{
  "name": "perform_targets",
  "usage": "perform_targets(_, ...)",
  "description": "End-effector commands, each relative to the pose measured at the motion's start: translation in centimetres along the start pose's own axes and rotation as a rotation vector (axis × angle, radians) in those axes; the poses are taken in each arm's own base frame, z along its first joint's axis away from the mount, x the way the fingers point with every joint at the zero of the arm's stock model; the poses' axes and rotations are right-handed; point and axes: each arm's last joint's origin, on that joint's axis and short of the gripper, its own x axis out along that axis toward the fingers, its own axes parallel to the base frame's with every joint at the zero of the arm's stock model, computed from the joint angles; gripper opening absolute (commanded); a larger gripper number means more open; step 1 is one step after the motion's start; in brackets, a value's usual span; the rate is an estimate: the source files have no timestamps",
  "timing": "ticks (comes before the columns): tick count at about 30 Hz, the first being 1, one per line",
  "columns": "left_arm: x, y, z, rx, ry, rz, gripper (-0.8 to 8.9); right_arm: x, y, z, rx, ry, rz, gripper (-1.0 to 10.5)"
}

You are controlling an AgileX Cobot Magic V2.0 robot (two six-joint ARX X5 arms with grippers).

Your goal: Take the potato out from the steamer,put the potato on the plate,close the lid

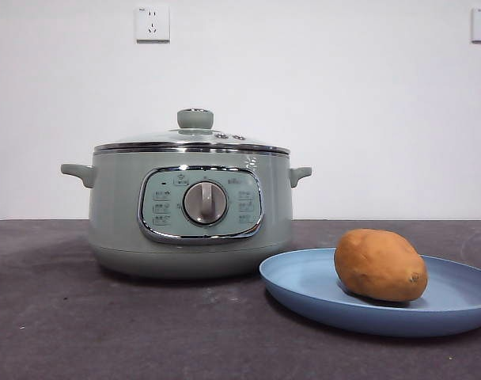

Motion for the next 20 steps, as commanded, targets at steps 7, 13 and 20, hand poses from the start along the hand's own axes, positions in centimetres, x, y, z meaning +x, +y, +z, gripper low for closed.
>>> perform_targets(7,-0.7,-1.7,-11.8,-0.078,-0.066,0.205,-0.04,-0.1,0.0,0.1,0.001,-0.008,-0.001,0.0)
perform_targets(13,-1.6,-3.1,-18.9,-0.109,-0.023,0.325,-0.04,-0.1,0.0,0.1,0.001,-0.008,-0.001,0.0)
perform_targets(20,-1.8,-4.3,-25.1,-0.134,0.044,0.360,-0.04,-0.1,0.0,0.1,0.001,-0.008,0.000,0.0)
